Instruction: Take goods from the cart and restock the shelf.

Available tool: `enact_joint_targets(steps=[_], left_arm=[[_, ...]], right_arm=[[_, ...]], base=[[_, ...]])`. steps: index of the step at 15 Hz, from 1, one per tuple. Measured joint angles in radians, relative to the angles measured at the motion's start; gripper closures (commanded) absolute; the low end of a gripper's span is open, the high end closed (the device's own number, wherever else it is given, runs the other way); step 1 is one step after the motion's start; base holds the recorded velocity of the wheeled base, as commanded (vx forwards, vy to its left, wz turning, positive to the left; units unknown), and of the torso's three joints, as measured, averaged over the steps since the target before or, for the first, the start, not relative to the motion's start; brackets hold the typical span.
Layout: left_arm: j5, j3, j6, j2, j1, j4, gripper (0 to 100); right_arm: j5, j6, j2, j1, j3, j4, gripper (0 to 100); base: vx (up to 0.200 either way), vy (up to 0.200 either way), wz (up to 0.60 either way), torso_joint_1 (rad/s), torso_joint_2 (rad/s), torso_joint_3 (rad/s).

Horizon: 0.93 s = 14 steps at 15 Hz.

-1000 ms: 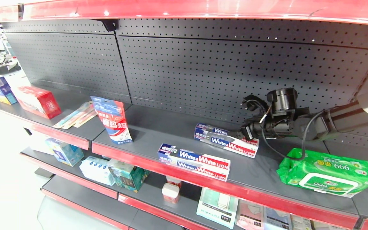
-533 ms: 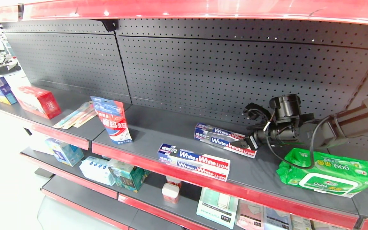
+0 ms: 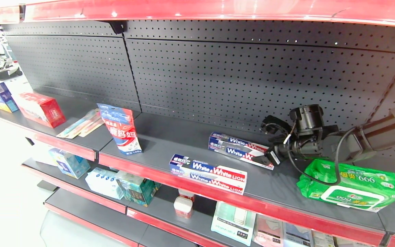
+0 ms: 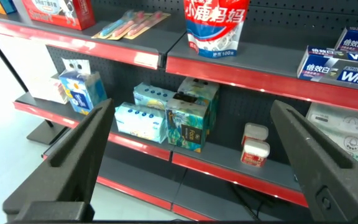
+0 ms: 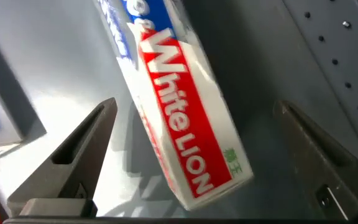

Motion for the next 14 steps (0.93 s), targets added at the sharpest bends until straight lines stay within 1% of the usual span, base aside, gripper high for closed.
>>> enact_joint_targets(steps=[5, 8, 12, 14], left_arm=[[0.000, 0.000, 0.000, 0.000, 0.000, 0.000, 0], [0.000, 0.000, 0.000, 0.000, 0.000, 0.000, 0], [0.000, 0.000, 0.000, 0.000, 0.000, 0.000, 0], [0.000, 0.000, 0.000, 0.000, 0.000, 0.000, 0]], right_arm=[[-0.007, 0.008, 0.008, -0.004, -0.005, 0.001, 0], [-0.058, 0.008, 0.016, -0.006, -0.011, 0.001, 0], [-0.066, 0.009, 0.027, -0.010, -0.026, 0.000, 0], [-0.088, 0.009, 0.030, -0.011, -0.030, 0.000, 0]], base=[[0.000, 0.000, 0.00, 0.000, 0.00, 0.000], [0.000, 0.000, 0.00, 0.000, 0.00, 0.000], [0.000, 0.000, 0.00, 0.000, 0.00, 0.000], [0.000, 0.000, 0.00, 0.000, 0.00, 0.000]])
